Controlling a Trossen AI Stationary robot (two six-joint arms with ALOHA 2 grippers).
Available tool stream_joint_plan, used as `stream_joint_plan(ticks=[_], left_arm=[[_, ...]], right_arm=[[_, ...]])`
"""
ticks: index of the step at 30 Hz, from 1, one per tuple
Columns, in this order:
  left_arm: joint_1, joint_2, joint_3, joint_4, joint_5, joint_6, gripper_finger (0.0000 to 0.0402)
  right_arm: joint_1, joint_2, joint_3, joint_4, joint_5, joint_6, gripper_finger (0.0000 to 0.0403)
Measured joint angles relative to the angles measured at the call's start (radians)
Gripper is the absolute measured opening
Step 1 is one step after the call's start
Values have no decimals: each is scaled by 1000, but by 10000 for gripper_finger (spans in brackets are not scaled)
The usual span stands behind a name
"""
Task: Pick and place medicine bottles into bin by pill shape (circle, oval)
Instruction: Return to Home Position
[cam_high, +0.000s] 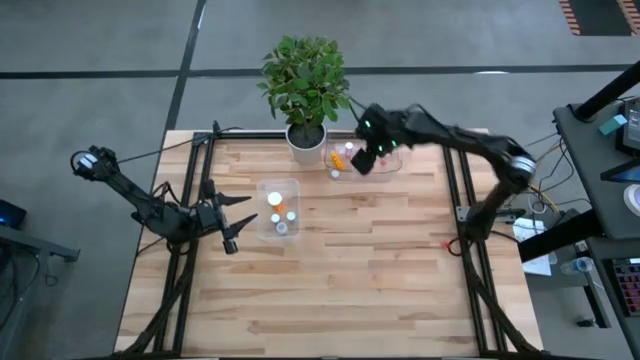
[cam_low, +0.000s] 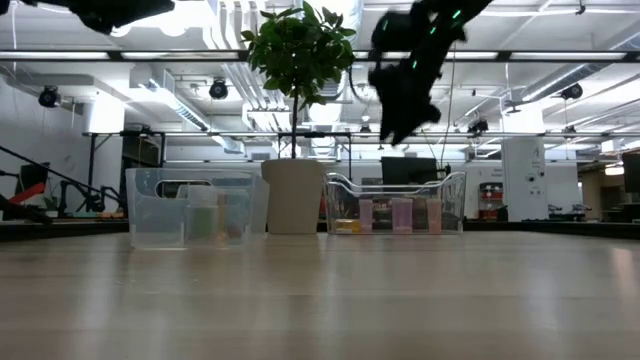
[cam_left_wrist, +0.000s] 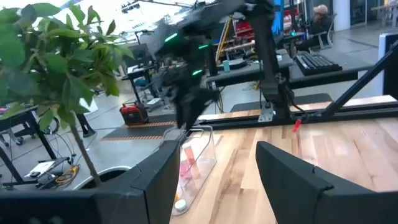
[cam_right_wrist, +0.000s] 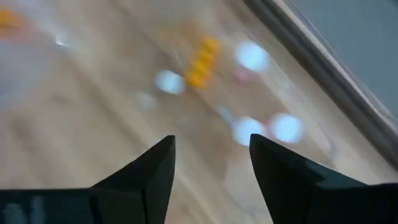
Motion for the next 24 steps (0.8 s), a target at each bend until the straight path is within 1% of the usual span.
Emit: stream_joint_plan(ticks=[5, 9, 11, 13, 17, 19, 21, 22, 24], left_arm=[[-1, -85, -83, 1, 9, -20, 196], [-1, -169, -165, 1, 18, -27, 196], [-1, -215, -204, 4, 30, -27, 196], [-1, -261, -237, 10, 37, -26, 196], [-1, -350, -306, 37, 37, -2, 195], [0, -392, -343, 71, 35, 15, 195], [0, -431, -391, 110, 29, 72, 195], [0, -449, -390, 127, 29, 87, 195], [2, -480, -390, 108, 25, 110, 195]], right_arm=[[202, -266, -284, 293, 8, -34, 183], [365, -475, -517, 525, 87, -85, 182], [427, -571, -622, 625, 122, -134, 182], [476, -664, -721, 703, 129, -193, 182], [533, -839, -893, 858, 126, -289, 182], [540, -913, -969, 930, 129, -332, 182], [540, -973, -1037, 1009, 128, -382, 182], [540, -1001, -1069, 1046, 128, -406, 182], [540, -1052, -1129, 1120, 127, -441, 182]])
